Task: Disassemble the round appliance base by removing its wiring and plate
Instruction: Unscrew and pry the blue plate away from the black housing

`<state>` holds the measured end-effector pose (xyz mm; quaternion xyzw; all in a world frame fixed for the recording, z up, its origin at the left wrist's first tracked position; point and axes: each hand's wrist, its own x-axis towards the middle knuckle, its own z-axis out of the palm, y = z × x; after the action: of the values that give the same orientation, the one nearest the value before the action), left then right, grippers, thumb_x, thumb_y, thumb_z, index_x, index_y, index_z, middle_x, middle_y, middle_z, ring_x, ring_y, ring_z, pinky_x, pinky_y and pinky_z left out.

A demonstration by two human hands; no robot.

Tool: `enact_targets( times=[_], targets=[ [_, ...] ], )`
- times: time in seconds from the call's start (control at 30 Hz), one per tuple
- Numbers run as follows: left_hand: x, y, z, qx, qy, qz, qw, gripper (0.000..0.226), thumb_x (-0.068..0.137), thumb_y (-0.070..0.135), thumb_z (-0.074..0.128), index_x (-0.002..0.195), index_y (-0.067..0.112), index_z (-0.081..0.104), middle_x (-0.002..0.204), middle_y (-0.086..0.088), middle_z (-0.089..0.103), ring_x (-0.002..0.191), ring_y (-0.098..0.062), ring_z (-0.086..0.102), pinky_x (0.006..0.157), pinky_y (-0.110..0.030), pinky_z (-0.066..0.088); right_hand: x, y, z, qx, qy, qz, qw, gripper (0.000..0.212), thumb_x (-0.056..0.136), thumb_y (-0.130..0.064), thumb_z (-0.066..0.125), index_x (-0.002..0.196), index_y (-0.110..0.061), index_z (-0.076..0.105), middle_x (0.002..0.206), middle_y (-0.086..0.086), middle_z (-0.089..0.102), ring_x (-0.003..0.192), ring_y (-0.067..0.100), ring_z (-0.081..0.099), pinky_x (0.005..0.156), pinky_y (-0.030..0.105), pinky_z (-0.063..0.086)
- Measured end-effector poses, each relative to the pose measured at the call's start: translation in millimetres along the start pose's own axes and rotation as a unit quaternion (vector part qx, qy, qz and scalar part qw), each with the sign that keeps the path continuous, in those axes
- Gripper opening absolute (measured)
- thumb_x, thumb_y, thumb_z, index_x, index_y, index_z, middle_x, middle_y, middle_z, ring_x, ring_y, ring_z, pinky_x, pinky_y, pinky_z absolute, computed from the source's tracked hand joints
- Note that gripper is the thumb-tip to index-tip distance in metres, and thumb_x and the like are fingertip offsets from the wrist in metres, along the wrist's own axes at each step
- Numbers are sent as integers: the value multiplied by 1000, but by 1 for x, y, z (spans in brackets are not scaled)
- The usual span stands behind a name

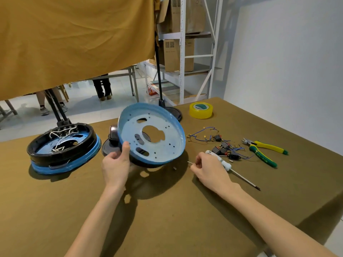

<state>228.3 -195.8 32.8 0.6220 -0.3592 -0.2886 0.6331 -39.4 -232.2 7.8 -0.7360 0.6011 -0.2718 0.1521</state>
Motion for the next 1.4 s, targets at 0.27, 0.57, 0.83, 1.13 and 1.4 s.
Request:
enact_targets(
  times=[0.27, 0.57, 0.83, 1.13, 1.4],
  targets=[
    [-18, -5, -25, -118, -13, -155, 981, 34, 96, 49, 64, 101, 16, 58, 96, -6, 70, 95, -22, 72, 68, -33, 61, 4, -16, 19, -69, -4, -60, 996, 34, 95, -52, 60, 117, -28, 67, 101, -6, 56, 88, 15, 60, 71, 34, 54],
    [-26, -8, -32, -123, -57, -184, 973, 71, 93, 50, 66, 143, 3, 48, 116, -14, 67, 104, -28, 70, 75, -36, 62, 14, -15, 29, -132, 15, -70, 989, 20, 99, -37, 60, 102, -24, 75, 90, -7, 51, 84, 17, 59, 62, 31, 43],
    [-32, -4, -34, -130, -177, -233, 947, 72, 73, 42, 81, 129, 12, 47, 111, -24, 72, 95, -33, 77, 73, -38, 65, 16, 17, -4, -180, 20, -26, 983, 23, 103, -27, 54, 100, -10, 69, 101, 7, 63, 95, 27, 65, 80, 39, 54],
    [-44, 12, -48, 73, -316, -289, 901, 80, 74, 73, 64, 126, 13, 54, 109, -19, 77, 98, -33, 77, 62, -34, 64, 13, 41, -23, -310, 60, 29, 949, 44, 101, -48, 50, 130, -15, 55, 128, 8, 60, 118, 26, 56, 97, 36, 46],
    [-41, 26, -60, 399, -193, -115, 889, 75, 91, 74, 49, 70, 6, 69, 56, -1, 60, 49, -14, 54, 53, -27, 47, 5, 17, -51, -27, 138, -28, 990, 28, 104, -35, 54, 123, -15, 52, 110, 5, 53, 89, 22, 59, 72, 33, 51]
  ],
)
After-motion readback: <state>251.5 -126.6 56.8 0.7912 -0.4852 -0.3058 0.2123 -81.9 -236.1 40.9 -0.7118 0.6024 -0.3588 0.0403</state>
